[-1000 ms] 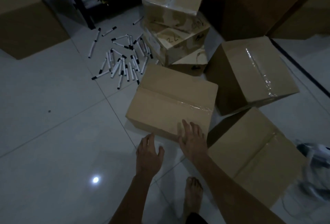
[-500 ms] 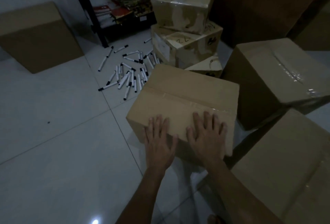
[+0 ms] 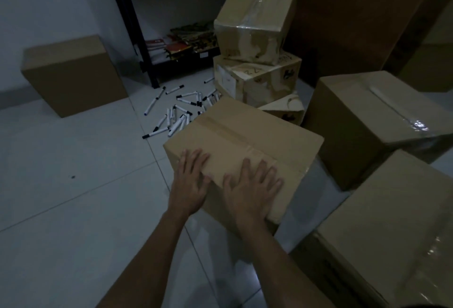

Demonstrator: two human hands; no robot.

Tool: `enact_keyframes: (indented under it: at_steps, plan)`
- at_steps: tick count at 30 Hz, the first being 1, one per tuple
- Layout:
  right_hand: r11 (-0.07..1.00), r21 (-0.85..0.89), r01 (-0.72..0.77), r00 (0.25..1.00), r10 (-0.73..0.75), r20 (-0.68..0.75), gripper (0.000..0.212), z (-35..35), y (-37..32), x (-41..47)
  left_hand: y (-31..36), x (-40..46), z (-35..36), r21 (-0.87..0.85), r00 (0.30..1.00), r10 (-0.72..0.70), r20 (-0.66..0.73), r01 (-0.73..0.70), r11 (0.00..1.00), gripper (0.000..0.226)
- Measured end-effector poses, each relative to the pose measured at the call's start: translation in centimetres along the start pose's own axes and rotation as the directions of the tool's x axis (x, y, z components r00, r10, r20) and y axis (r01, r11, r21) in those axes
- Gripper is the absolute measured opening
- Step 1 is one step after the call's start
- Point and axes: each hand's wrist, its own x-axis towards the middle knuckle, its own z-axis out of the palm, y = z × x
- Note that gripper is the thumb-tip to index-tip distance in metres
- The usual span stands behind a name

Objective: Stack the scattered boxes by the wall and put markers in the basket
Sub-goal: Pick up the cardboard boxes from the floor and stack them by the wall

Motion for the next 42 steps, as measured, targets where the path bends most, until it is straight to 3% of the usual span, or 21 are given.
enact_keyframes:
  at_steps: [4,9,13,18,24,29,36,42]
  plan:
    - [0.999,0.047,0.019,0.999,-0.016,-0.045,0.067,-1.1,0.8,1.1,2.5,-0.2,-0.1,0.001,0.996,-0.089,0.031,0.089,0.996,0.068]
    - [0.993,0.087,0.086,0.987,-0.073,-0.141,0.06,-3.1,4.3,6.1,9.3,-1.1,1.8,-0.078,0.985,-0.166,-0.043,0.163,0.984,0.074]
    - [0.99,-0.049,0.133,0.986,-0.137,-0.093,0.063,-4.0,7.8,10.6,12.7,-0.6,2.7,-0.103,0.955,-0.271,-0.119,0.259,0.96,0.073]
    - [0.979,-0.134,0.154,0.988,-0.153,0.022,0.073,-4.4,9.8,14.8,13.2,0.4,3.6,-0.043,0.901,-0.426,-0.077,0.424,0.905,0.079]
    - [0.978,-0.173,0.115,0.993,-0.11,0.038,0.084,-5.0,9.5,16.2,12.2,0.9,3.8,0.024,0.909,-0.414,-0.04,0.415,0.909,0.08]
    - [0.979,-0.187,0.076,0.996,-0.084,-0.034,0.084,-4.8,8.5,14.4,10.4,1.0,2.7,0.033,0.923,-0.386,-0.003,0.386,0.922,0.075]
    - [0.985,-0.161,-0.061,0.994,0.046,-0.097,0.085,-2.9,6.0,9.9,5.2,0.1,-0.6,0.161,0.964,-0.239,0.116,0.22,0.962,0.068]
    - [0.985,-0.156,-0.077,0.98,0.046,-0.192,0.082,-2.3,4.8,5.3,0.3,-0.1,-4.0,0.205,0.959,-0.129,0.252,0.077,0.976,0.071]
